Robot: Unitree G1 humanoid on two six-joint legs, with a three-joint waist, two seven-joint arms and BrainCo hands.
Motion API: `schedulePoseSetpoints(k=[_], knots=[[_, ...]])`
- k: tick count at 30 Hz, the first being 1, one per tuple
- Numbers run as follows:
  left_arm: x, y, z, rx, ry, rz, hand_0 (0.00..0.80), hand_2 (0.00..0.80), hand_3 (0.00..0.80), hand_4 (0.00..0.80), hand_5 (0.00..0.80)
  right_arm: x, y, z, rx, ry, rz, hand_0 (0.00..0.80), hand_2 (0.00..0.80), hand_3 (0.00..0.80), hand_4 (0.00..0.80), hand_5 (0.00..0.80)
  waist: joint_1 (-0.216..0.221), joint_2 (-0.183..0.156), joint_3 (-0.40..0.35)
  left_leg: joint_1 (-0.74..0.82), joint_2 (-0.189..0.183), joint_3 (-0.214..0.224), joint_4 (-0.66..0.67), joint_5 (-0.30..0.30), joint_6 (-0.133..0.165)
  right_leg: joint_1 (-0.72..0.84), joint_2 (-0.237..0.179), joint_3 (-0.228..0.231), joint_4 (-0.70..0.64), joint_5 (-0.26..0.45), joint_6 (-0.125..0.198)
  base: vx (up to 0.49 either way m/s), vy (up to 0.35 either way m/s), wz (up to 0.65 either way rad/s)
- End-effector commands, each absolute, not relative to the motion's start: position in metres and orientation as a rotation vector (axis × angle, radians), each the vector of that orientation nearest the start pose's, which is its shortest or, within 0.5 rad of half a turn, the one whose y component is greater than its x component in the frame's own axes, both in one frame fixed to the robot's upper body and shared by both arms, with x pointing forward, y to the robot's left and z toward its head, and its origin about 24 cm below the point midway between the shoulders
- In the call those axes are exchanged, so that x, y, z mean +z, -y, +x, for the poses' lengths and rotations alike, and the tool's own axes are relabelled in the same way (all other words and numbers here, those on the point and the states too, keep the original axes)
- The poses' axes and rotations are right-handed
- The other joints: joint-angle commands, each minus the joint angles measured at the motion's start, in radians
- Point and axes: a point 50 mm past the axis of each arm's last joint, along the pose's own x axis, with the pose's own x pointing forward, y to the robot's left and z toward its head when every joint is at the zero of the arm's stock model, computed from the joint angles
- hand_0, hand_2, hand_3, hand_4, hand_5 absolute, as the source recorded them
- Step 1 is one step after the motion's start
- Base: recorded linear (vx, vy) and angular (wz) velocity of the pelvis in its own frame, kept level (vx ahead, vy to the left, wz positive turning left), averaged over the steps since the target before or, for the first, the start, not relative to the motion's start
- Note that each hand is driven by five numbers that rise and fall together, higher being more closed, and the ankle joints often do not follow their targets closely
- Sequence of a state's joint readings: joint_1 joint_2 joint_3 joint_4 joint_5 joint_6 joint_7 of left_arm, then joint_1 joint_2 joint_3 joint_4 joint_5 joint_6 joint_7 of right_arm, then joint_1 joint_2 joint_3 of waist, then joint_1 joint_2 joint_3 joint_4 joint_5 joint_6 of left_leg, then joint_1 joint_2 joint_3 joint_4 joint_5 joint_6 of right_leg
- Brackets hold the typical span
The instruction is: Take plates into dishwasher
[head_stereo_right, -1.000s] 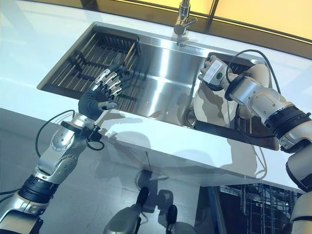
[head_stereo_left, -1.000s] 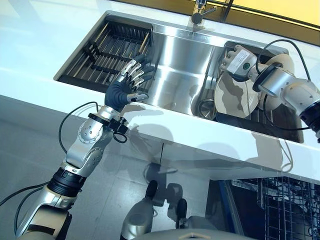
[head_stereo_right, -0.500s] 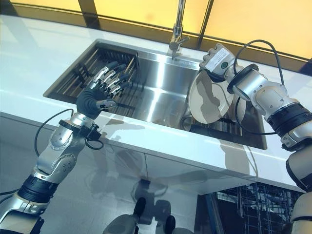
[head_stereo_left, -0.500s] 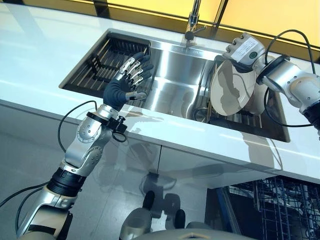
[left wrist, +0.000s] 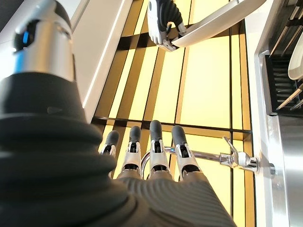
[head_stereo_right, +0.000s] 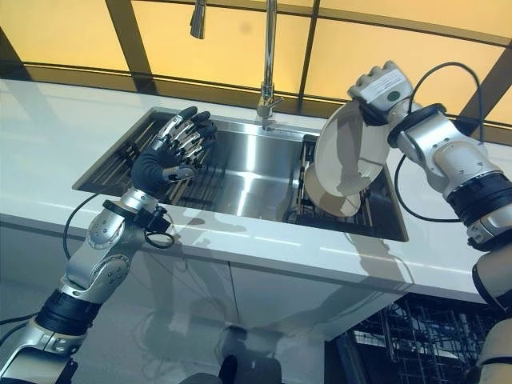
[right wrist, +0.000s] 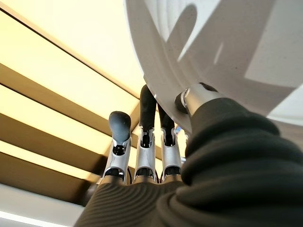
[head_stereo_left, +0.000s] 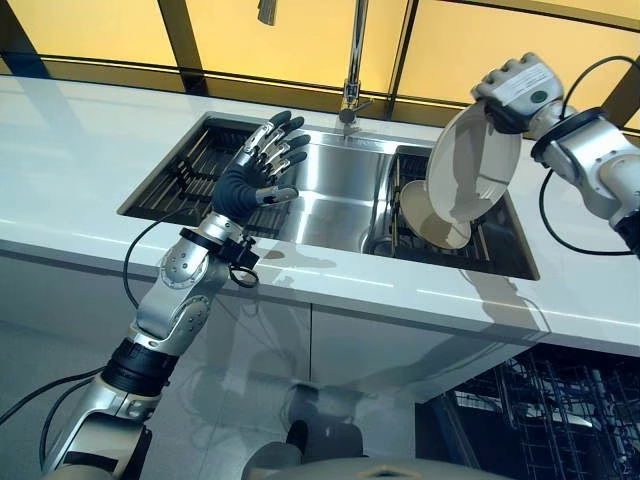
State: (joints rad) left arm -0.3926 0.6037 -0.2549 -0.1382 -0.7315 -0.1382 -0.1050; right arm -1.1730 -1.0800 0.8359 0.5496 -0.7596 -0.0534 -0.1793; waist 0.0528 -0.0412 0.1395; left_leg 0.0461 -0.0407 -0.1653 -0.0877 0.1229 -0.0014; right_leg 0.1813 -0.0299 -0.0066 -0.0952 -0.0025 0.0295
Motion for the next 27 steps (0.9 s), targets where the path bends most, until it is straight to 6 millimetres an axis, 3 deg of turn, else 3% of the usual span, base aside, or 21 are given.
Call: schedulePoseSetpoints(k=[1, 5, 13, 18, 27], knots=[[0.187, -0.157, 0.292, -0.494, 0.484, -0.136, 0.000, 0.000, 0.000, 0.000, 0.000, 0.332, 0.285, 0.355, -0.445, 0.356, -2.039, 0.800, 0.800, 0.800, 0.800, 0.800, -0.004, -0.029, -0.107, 0.103, -0.017, 0.044, 0.000, -0.170, 0.034, -0.029, 0.033, 0.004, 0.008, 0.003, 0.021, -0.022, 0.041, -0.08], [0.190, -0.154, 0.293, -0.504, 0.488, -0.146, 0.000, 0.000, 0.000, 0.000, 0.000, 0.341, 0.302, 0.349, -0.503, 0.265, -1.965, 0.800, 0.800, 0.800, 0.800, 0.800, -0.026, -0.029, -0.115, 0.110, -0.013, 0.070, 0.000, -0.177, 0.035, -0.031, 0.036, 0.026, 0.008, 0.011, 0.024, -0.021, 0.043, -0.24], [0.199, -0.146, 0.299, -0.513, 0.502, -0.161, 0.000, 0.000, 0.000, 0.000, 0.000, 0.341, 0.342, 0.333, -0.553, 0.038, -1.776, 0.800, 0.800, 0.800, 0.800, 0.800, -0.085, -0.032, -0.119, 0.126, -0.003, 0.130, 0.000, -0.191, 0.039, -0.034, 0.042, 0.075, 0.008, 0.028, 0.029, -0.013, 0.038, -0.25], [0.207, -0.145, 0.301, -0.499, 0.517, -0.163, 0.000, 0.000, 0.000, 0.000, 0.000, 0.318, 0.371, 0.317, -0.552, -0.119, -1.602, 0.800, 0.800, 0.800, 0.800, 0.800, -0.138, -0.030, -0.117, 0.135, 0.007, 0.178, 0.000, -0.199, 0.043, -0.041, 0.047, 0.114, 0.008, 0.037, 0.033, -0.009, 0.040, -0.24], [0.220, -0.141, 0.304, -0.456, 0.561, -0.148, 0.000, 0.000, 0.000, 0.000, 0.000, 0.286, 0.407, 0.287, -0.556, -0.296, -1.474, 0.800, 0.800, 0.800, 0.800, 0.800, -0.229, -0.024, -0.105, 0.162, 0.022, 0.258, 0.000, -0.221, 0.051, -0.047, 0.063, 0.192, 0.008, 0.049, 0.042, -0.008, 0.030, -0.32]])
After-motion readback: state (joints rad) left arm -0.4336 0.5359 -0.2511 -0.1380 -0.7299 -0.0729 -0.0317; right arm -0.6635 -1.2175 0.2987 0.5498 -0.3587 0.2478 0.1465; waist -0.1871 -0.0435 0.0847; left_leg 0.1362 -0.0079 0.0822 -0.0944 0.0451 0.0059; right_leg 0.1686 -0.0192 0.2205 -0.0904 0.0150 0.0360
